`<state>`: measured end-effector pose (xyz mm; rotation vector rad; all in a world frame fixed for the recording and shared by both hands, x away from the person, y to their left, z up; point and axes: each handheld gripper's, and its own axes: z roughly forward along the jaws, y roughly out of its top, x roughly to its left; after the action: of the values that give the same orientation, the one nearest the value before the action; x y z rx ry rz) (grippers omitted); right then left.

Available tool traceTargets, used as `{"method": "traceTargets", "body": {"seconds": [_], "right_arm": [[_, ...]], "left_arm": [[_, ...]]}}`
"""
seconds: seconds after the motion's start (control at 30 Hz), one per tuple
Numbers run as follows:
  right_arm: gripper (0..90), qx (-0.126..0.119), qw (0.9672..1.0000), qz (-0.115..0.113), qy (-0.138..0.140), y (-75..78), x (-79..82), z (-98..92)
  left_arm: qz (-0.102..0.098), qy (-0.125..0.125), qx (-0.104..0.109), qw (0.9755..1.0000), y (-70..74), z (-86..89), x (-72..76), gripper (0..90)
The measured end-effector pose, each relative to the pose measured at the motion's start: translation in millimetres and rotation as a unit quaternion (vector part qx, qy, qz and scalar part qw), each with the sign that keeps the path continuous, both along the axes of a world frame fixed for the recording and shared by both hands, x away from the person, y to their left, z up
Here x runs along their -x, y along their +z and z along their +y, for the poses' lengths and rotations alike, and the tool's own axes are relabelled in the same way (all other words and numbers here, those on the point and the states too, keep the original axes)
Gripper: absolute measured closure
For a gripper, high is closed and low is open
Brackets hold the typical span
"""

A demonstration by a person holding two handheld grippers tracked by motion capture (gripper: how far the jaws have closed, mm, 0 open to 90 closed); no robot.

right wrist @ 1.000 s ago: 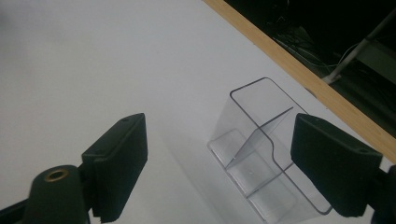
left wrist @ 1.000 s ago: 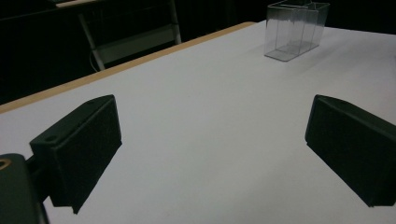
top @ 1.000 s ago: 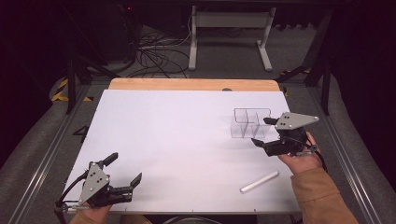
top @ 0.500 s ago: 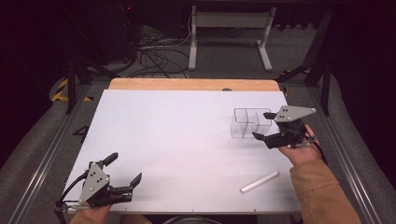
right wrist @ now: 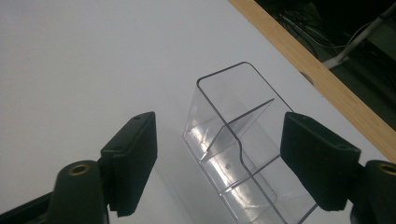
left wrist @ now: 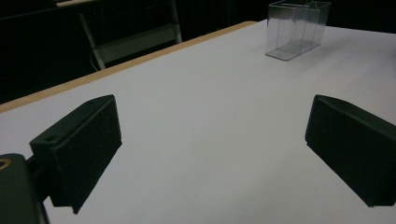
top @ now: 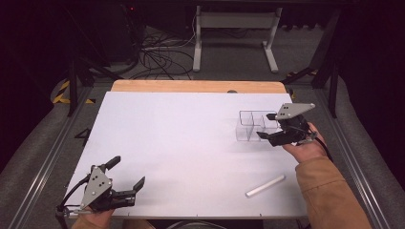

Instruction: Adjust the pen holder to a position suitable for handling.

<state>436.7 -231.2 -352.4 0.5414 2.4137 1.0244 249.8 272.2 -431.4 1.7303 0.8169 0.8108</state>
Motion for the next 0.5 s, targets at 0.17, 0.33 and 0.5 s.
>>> {"method": "traceTargets", "body": {"seconds": [0.17,0.33,0.5], "right_arm": [[29.8,0.009,0.9999,0.007,-0.001,-1.2,-6.7,2.0],[34.4,0.036,0.9993,0.012,-0.002,-5.3,-16.3,6.0],[38.1,0.064,0.9978,0.017,-0.001,-6.8,-22.7,10.5]], "left_arm": [[-0.001,0.000,0.000,1.0000,0.0,0.3,-0.1,4.5],[0.001,0.000,0.000,1.0000,0.1,0.1,0.1,4.4],[0.000,0.001,0.000,1.0000,-0.2,0.9,0.4,4.5]]}}
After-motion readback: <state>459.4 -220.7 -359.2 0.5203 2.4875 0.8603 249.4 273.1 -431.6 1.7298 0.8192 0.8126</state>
